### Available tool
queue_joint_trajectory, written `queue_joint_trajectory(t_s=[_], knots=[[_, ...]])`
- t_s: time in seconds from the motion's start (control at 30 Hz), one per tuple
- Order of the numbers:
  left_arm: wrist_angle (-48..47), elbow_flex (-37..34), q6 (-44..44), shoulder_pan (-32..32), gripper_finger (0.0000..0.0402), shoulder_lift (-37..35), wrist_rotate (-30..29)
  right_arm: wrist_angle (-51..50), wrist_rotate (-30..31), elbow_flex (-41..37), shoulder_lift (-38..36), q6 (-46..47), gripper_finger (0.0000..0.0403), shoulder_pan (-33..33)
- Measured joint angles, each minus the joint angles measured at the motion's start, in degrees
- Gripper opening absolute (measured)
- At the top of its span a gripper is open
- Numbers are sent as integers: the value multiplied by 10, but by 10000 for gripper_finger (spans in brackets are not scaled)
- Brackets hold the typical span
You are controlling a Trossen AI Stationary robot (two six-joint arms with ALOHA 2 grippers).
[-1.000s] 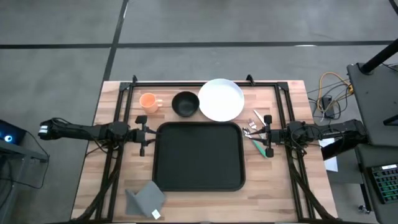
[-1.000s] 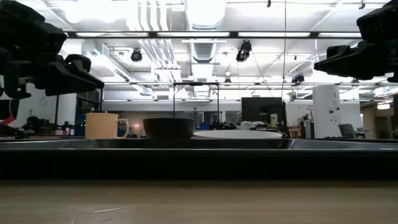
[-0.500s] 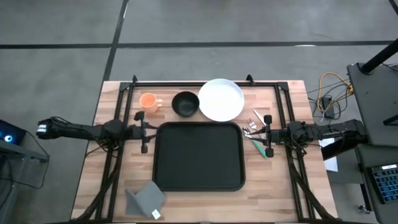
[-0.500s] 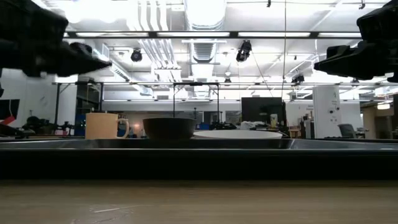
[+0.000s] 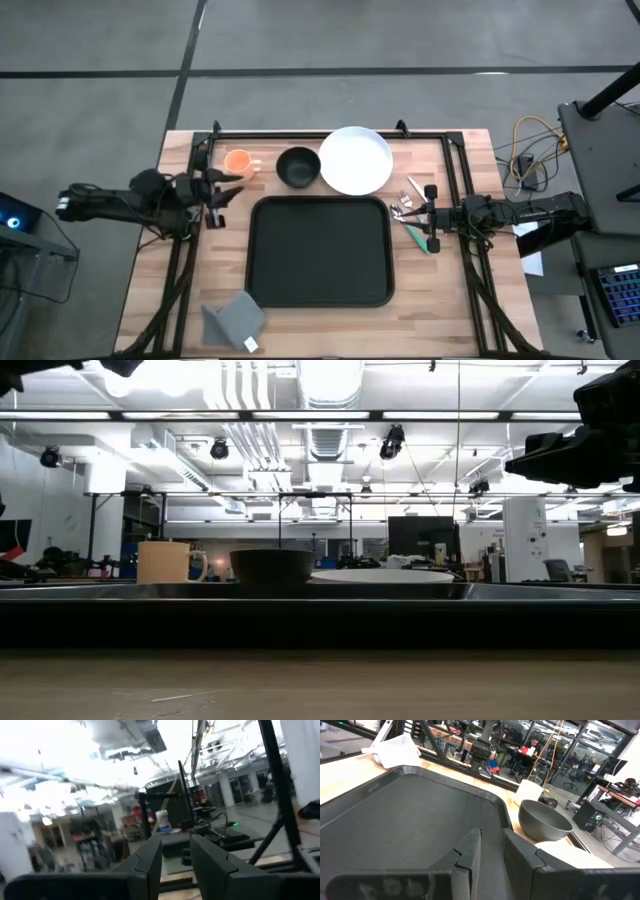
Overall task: Set up tray
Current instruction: Put the yellow cup on the black serving tray
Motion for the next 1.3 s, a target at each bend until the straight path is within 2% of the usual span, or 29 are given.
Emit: queue_joint_trajectory(t_s=[0.03,0.1,0.2,0.27,0.33,0.37,0.57,0.7,0.9,1.1,1.3], knots=[[-6,8,-3,0,84,8,-9,0,0,0,0,0,68,0],[-30,27,-2,0,84,20,-73,0,0,0,0,0,68,0],[-81,61,-35,0,84,49,-241,0,0,0,0,0,68,0],[-149,90,-80,0,84,64,-353,0,0,0,0,0,68,0],[-235,123,-132,0,84,81,-427,0,0,0,0,0,68,0],[-283,140,-168,0,84,90,-444,0,0,0,0,0,68,0],[-560,239,-390,9,84,143,-441,0,0,0,0,0,68,0],[-654,260,-485,19,84,178,-442,0,0,0,0,0,68,0],[-668,251,-533,47,84,221,-417,0,0,0,0,0,68,0],[-673,248,-541,137,84,231,-302,0,0,0,0,0,68,0],[-677,216,-525,236,84,239,-215,0,0,0,0,0,68,0]])
